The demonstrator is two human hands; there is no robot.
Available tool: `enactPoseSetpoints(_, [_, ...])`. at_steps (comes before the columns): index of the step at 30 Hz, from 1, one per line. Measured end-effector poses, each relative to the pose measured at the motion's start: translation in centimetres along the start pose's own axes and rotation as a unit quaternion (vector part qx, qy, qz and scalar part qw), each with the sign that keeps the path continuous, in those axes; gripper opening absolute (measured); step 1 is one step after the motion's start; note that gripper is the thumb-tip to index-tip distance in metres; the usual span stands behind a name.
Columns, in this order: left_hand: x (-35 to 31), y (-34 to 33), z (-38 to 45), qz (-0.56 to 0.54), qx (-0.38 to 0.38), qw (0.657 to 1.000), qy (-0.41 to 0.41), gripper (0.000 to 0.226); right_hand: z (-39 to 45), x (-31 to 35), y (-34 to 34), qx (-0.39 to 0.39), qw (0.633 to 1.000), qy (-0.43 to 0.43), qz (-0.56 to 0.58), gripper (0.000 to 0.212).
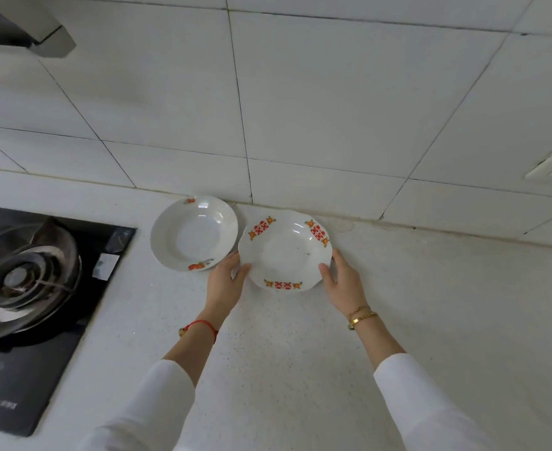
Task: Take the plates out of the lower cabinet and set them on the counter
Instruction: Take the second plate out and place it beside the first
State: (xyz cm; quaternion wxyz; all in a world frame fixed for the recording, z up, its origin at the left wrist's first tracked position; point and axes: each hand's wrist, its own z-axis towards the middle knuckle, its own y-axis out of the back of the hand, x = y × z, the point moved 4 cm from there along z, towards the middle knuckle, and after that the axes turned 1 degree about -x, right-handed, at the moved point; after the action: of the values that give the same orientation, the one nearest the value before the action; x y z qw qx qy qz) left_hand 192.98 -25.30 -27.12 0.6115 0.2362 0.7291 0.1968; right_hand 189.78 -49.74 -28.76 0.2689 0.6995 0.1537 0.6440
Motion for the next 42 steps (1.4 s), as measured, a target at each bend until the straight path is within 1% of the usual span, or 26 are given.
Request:
enactPoseSetpoints(5, [0.5, -0.8, 1.4, 0.041, 0.017, 0.999, -0.008, 0.037, 1.1, -0.3, -0.3, 0.002, 1.0, -0.014, -0.01, 0.041])
enactPoseSetpoints(11, [0.8, -1.5, 2.4, 0.079, 0.029, 0.996, -0.012, 0.042, 1.4, -0.9, -0.5, 0.015, 0.998, -0.046, -0.05, 0.042])
enactPoseSetpoints(16, [0.8, -1.6, 2.5, 0.088, 0.046, 0.995, -0.013, 0.045, 1.6, -0.6, -0.4, 0.013, 0.995, -0.067, -0.067, 0.043])
enactPoseSetpoints(18, [0.6, -1.7, 2.3, 0.082, 0.067, 0.994, 0.0, 0.051, 1.5, -0.5, -0.4, 0.013, 0.993, -0.091, -0.076, 0.046])
enactPoseSetpoints(20, [0.3, -1.5, 1.9, 0.088, 0.085, 0.992, 0.012, 0.056, 1.1, -0.4, -0.2, 0.005, 0.988, -0.124, -0.095, 0.055])
enactPoseSetpoints(23, [-0.4, -0.4, 0.7, 0.109, 0.079, 0.991, -0.008, 0.056, -0.2, 0.1, 0.5, -0.014, 0.982, -0.156, -0.108, 0.059])
enactPoseSetpoints(27, [-1.5, 2.4, -1.9, 0.139, 0.043, 0.988, -0.05, 0.051, -3.1, 2.2, 2.0, -0.026, 0.984, -0.137, -0.107, 0.053])
enactPoseSetpoints(31, [-2.7, 5.4, -4.8, 0.163, 0.043, 0.979, -0.112, 0.047, -7.0, 5.4, 3.5, -0.053, 0.986, -0.089, -0.128, 0.05])
enactPoseSetpoints(38, [-4.9, 10.5, -10.5, 0.155, 0.017, 0.967, -0.2, 0.044, -14.7, 10.9, 5.6, -0.108, 0.983, -0.031, -0.147, 0.046])
enactPoseSetpoints(42, [-5.4, 12.3, -14.2, 0.149, 0.014, 0.96, -0.235, 0.042, -19.4, 13.0, 5.9, -0.133, 0.981, -0.017, -0.142, 0.045])
